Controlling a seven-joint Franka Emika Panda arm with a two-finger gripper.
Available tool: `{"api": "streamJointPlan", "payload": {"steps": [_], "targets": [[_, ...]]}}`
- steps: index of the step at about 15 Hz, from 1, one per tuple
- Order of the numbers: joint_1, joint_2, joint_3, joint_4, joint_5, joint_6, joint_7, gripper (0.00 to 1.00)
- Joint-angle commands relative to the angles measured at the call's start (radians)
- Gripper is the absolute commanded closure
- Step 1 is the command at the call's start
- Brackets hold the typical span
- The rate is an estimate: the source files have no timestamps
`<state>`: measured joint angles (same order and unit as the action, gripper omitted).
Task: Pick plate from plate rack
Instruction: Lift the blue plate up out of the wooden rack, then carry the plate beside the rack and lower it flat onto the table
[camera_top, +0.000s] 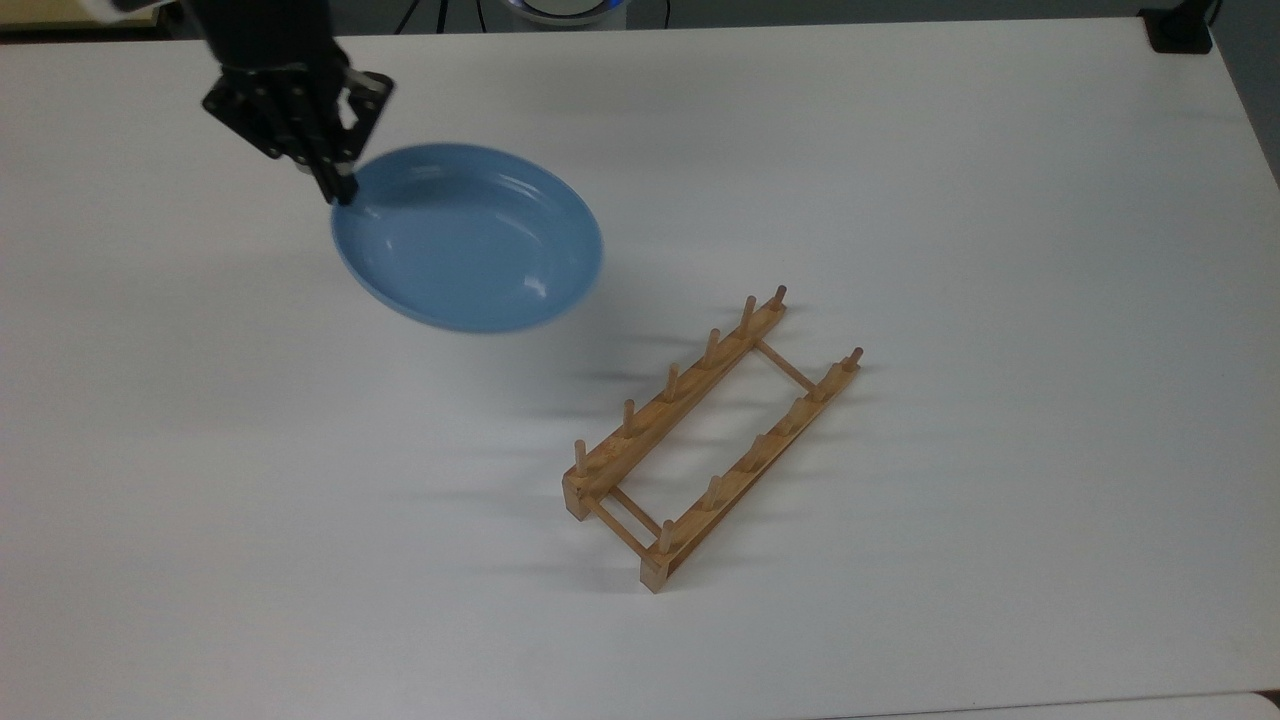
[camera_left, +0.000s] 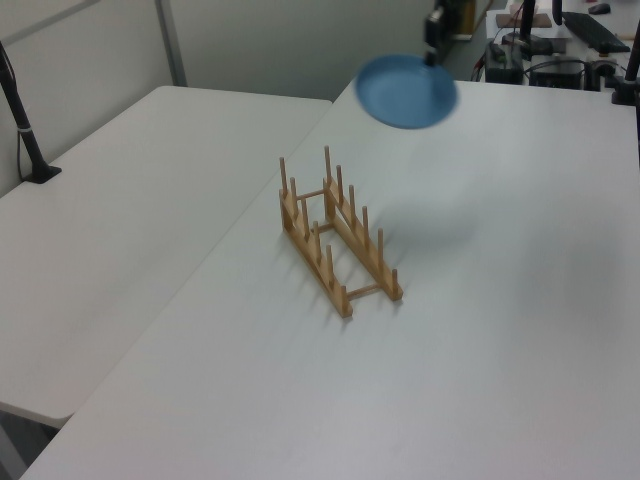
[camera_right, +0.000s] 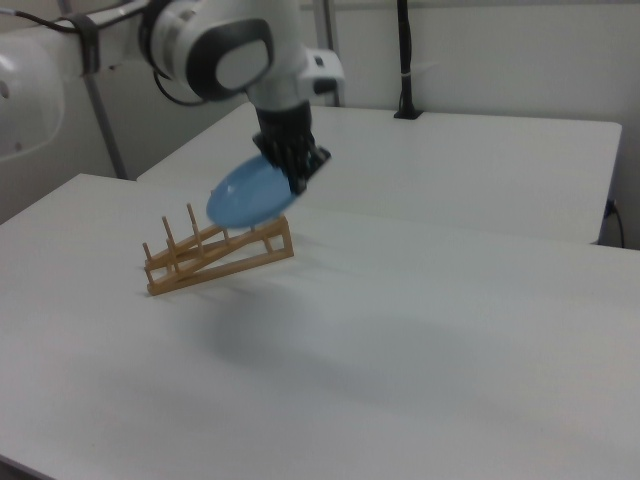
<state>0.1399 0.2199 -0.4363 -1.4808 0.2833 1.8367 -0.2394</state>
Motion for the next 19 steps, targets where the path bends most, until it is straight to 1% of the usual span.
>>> {"api": "streamJointPlan", "payload": {"steps": [1, 2, 3, 5, 7, 8, 10, 11, 12, 13, 14, 15, 17, 18, 19], "targets": [[-0.016, 0.01, -0.036, -0.139, 0.022, -0.068, -0.226, 1.0], [-0.023, 0.028, -0.036, -0.162, 0.017, -0.067, -0.26, 1.0], [-0.036, 0.073, -0.036, -0.171, 0.01, -0.063, -0.299, 1.0], [-0.056, 0.128, -0.033, -0.173, -0.022, -0.057, -0.322, 1.0], [-0.066, 0.192, -0.032, -0.179, -0.065, -0.044, -0.383, 1.0], [-0.068, 0.208, -0.032, -0.194, -0.073, -0.016, -0.399, 1.0], [-0.072, 0.231, -0.032, -0.245, -0.12, 0.076, -0.438, 1.0], [-0.079, 0.231, -0.032, -0.249, -0.128, 0.081, -0.452, 0.95], [-0.079, 0.231, -0.032, -0.249, -0.13, 0.081, -0.456, 0.83], [-0.079, 0.231, -0.032, -0.249, -0.13, 0.076, -0.451, 0.57], [-0.079, 0.23, -0.032, -0.249, -0.13, 0.073, -0.442, 0.21], [-0.079, 0.228, -0.032, -0.251, -0.13, 0.069, -0.434, 0.0], [-0.077, 0.214, -0.033, -0.246, -0.139, 0.067, -0.428, 0.0], [-0.071, 0.199, -0.033, -0.243, -0.144, 0.067, -0.395, 0.0], [-0.06, 0.172, -0.032, -0.242, -0.148, 0.068, -0.326, 0.0]]}}
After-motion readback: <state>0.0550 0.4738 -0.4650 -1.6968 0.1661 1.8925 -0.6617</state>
